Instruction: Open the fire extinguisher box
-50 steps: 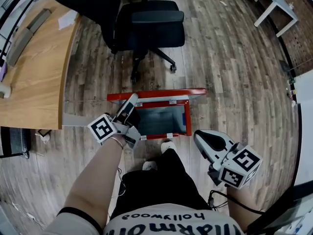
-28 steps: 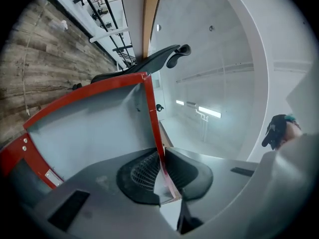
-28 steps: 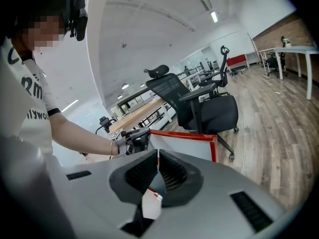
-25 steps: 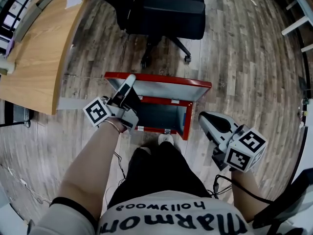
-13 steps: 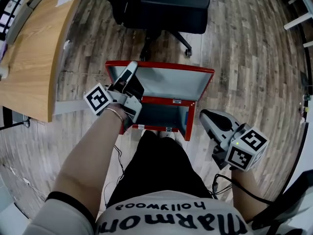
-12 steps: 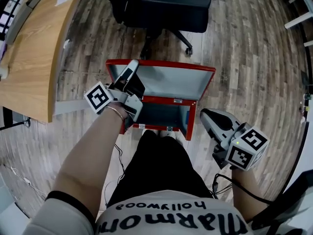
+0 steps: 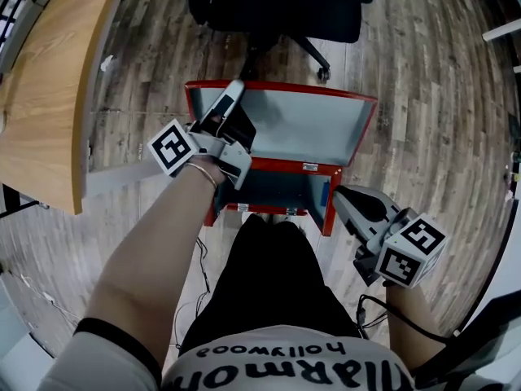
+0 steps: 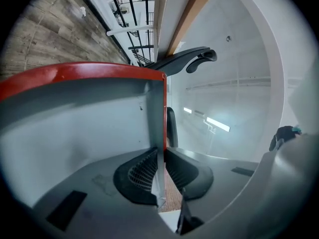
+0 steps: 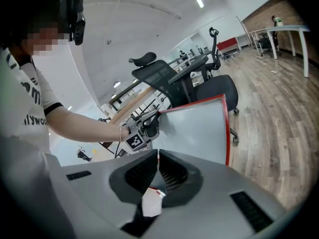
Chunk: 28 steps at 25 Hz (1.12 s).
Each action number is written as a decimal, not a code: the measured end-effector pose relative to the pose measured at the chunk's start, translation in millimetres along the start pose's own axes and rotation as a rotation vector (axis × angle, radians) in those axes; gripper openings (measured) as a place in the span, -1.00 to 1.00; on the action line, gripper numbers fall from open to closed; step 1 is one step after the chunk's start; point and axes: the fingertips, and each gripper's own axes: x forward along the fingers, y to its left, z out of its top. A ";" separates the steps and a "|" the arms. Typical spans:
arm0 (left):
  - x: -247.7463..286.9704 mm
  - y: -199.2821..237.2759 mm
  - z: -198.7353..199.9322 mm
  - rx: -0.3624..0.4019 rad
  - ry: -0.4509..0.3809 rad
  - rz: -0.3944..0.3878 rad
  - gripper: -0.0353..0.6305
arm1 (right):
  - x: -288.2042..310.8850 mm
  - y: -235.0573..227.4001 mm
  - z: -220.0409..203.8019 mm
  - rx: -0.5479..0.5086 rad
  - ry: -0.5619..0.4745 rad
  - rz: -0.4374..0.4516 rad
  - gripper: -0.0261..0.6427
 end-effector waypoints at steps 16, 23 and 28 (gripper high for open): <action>8.6 18.8 5.2 -0.032 -0.034 -0.001 -0.78 | -0.5 -3.1 -20.8 0.032 0.015 -0.033 -0.89; 11.7 25.0 4.5 -0.058 -0.051 0.008 -0.78 | 4.6 -1.5 -19.2 0.047 0.019 -0.048 -0.89; 14.9 27.8 7.8 -0.034 -0.030 0.013 -0.78 | 4.5 -2.0 -12.8 0.047 0.008 -0.056 -0.89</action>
